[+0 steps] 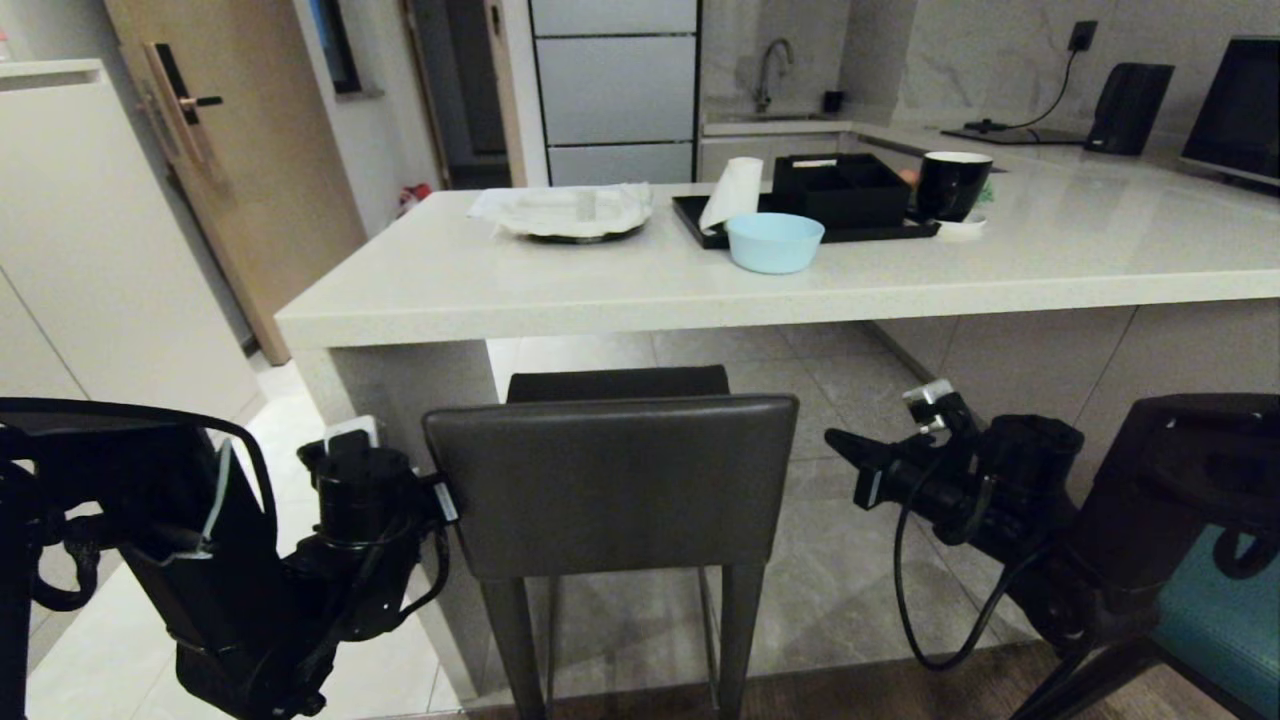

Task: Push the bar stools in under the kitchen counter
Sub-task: Push the gray chair back under the dining table, then push the blue chair back under the dining table

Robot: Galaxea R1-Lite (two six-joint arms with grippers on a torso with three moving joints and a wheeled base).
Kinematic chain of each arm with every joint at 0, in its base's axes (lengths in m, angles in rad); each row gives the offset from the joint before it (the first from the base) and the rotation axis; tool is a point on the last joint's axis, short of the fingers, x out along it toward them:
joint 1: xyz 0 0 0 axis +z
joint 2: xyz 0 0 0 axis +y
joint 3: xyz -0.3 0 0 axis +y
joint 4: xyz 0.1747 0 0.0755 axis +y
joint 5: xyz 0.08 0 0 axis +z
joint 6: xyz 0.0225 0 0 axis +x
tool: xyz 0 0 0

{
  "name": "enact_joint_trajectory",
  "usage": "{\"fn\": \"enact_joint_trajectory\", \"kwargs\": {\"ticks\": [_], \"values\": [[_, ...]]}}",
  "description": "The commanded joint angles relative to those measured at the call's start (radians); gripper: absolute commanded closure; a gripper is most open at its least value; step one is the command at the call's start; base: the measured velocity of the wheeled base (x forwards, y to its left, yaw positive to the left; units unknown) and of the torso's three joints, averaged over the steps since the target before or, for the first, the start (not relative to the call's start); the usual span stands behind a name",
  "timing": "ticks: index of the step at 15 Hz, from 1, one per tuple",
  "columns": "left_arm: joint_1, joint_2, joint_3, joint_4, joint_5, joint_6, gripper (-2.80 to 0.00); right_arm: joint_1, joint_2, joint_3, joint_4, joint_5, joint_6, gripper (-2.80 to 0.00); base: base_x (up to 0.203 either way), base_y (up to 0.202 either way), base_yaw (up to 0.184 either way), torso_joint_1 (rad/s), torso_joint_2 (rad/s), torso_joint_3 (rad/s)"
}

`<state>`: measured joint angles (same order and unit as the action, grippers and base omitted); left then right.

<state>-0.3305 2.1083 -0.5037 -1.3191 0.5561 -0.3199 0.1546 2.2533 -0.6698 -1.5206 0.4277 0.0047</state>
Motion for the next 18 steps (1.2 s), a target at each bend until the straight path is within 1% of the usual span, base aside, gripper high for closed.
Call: {"fn": "enact_joint_trajectory", "kwargs": {"ticks": [1, 3, 5, 7, 9, 10, 11, 13, 14, 15, 17, 18], "values": [[0.033, -0.036, 0.012, -0.011, 0.012, -0.001, 0.00, -0.058, -0.033, 0.038, -0.009, -0.003, 0.004, 0.00, 0.000, 0.000, 0.000, 0.000, 0.00, 0.000], [0.053, -0.082, 0.056, -0.011, 0.010, -0.004, 0.00, -0.080, -0.080, 0.086, -0.009, -0.002, 0.037, 0.00, 0.000, 0.000, 0.000, 0.000, 0.00, 0.000], [0.051, -0.163, 0.119, -0.011, -0.011, -0.007, 0.00, -0.082, -0.142, 0.139, -0.009, -0.021, 0.052, 0.00, 0.000, 0.000, 0.000, 0.000, 0.00, 0.000], [0.054, -0.282, 0.175, -0.011, -0.092, -0.006, 0.00, -0.077, -0.234, 0.208, -0.009, -0.076, 0.054, 0.00, 0.000, 0.000, 0.000, 0.000, 0.00, 0.000], [0.056, -0.434, 0.228, -0.009, -0.203, 0.008, 0.00, -0.076, -0.348, 0.297, -0.009, -0.130, 0.054, 0.00, 0.000, 0.000, 0.000, 0.000, 0.00, 0.000], [0.057, -0.515, 0.262, -0.008, -0.269, 0.034, 0.00, -0.076, -0.417, 0.341, -0.009, -0.163, 0.051, 0.00, 0.000, 0.000, 0.000, 0.000, 0.00, 0.000], [0.057, -0.595, 0.301, -0.006, -0.338, 0.072, 0.00, -0.075, -0.493, 0.385, -0.003, -0.198, 0.044, 0.00, 0.000, 0.000, 0.000, 0.000, 0.00, 0.000], [0.082, -0.737, 0.356, 0.001, -0.460, 0.183, 0.00, -0.076, -0.655, 0.447, 0.032, -0.255, 0.019, 0.00, 0.000, 0.000, 0.000, 0.000, 0.00, 0.000], [0.095, -0.795, 0.364, 0.010, -0.493, 0.234, 0.00, -0.076, -0.751, 0.459, 0.075, -0.272, 0.011, 0.00, 0.000, 0.000, 0.000, 0.000, 0.00, 0.000], [0.105, -0.849, 0.366, 0.025, -0.509, 0.270, 0.00, -0.076, -0.855, 0.463, 0.139, -0.284, 0.005, 0.00, 0.000, 0.000, 0.000, 0.000, 0.00, 0.000], [0.143, -0.987, 0.360, 0.105, -0.522, 0.332, 0.00, -0.077, -1.101, 0.445, 0.345, -0.298, -0.004, 0.00, 0.000, 0.000, 0.000, 0.000, 0.00, 0.000], [0.168, -1.064, 0.351, 0.173, -0.524, 0.349, 0.00, -0.078, -1.224, 0.421, 0.478, -0.303, -0.006, 0.00, 0.000, 0.000, 0.000, 0.000, 0.00, 0.000]]}}
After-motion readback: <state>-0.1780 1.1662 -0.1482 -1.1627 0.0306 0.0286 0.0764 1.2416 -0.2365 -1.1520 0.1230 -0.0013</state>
